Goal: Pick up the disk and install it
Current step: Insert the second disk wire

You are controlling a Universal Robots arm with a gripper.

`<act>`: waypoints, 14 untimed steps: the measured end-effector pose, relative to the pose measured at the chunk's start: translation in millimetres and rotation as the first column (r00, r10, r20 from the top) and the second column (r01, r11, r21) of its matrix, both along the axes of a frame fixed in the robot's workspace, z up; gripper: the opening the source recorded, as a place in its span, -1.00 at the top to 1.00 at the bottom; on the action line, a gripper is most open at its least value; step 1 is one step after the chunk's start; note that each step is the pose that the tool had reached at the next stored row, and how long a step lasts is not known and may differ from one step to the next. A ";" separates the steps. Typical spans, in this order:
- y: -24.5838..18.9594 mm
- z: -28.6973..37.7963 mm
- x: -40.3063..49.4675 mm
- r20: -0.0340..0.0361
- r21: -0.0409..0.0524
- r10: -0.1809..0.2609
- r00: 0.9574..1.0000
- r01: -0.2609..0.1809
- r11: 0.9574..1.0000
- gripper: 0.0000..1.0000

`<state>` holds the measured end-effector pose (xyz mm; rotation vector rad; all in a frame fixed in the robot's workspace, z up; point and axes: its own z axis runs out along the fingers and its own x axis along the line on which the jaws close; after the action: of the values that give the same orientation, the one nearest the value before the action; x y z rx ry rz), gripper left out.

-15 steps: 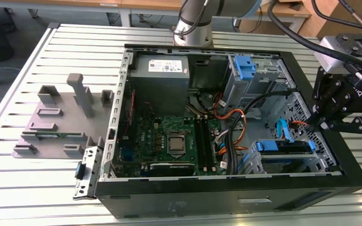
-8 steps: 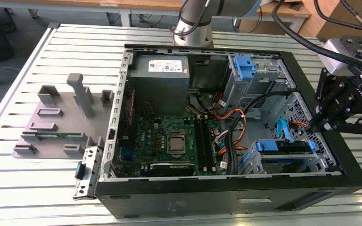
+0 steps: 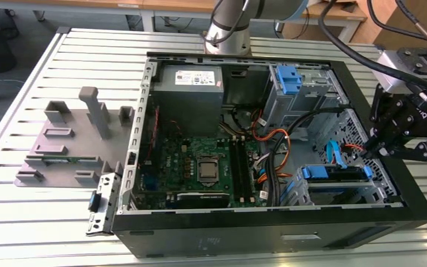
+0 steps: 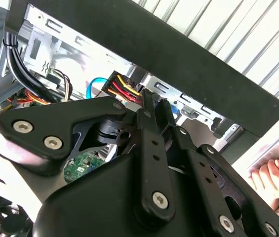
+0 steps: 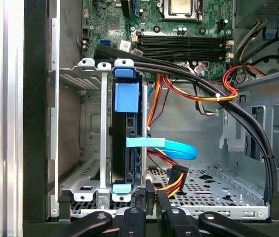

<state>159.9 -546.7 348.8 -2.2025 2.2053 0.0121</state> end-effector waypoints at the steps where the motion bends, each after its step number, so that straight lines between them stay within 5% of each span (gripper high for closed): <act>1: 0.0 -0.5 -0.8 0.000 0.000 0.000 1.000 0.000 1.000 0.53; 14: -0.1 -6.2 -17.8 0.000 -0.002 0.000 1.000 0.000 1.000 0.53</act>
<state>142.1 -546.8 342.6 -2.2030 2.2068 0.0100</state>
